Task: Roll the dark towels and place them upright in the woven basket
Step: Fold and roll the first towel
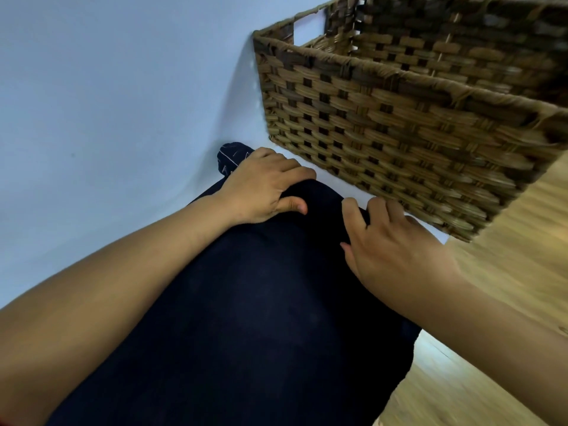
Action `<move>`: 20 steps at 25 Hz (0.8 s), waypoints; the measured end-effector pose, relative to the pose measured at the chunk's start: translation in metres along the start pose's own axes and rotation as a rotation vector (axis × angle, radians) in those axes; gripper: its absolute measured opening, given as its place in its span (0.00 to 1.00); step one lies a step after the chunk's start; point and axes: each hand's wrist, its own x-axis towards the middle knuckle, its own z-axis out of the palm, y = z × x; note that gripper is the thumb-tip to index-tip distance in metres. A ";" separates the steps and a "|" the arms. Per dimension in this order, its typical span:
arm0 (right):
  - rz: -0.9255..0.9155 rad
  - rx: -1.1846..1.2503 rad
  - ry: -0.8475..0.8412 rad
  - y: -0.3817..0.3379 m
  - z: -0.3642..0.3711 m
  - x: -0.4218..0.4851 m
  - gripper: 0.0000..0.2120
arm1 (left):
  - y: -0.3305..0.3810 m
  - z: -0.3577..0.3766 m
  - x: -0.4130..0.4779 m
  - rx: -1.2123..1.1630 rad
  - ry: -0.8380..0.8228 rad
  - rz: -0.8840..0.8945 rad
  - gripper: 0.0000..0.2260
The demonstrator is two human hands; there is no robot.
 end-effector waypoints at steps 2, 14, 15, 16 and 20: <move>0.032 0.003 0.021 -0.006 -0.002 -0.006 0.28 | 0.004 -0.004 -0.010 -0.022 -0.039 -0.038 0.32; -0.094 0.156 -0.023 -0.066 -0.017 -0.055 0.38 | 0.038 -0.032 -0.100 -0.177 -0.067 -0.149 0.30; -0.121 0.177 -0.021 -0.073 -0.017 -0.060 0.37 | 0.040 -0.034 -0.108 -0.192 -0.064 -0.156 0.30; -0.141 0.195 -0.009 -0.078 -0.018 -0.065 0.37 | 0.042 -0.036 -0.116 -0.203 -0.060 -0.161 0.29; -0.106 0.280 0.061 -0.062 -0.039 -0.056 0.36 | 0.045 -0.040 -0.126 -0.234 -0.047 -0.169 0.26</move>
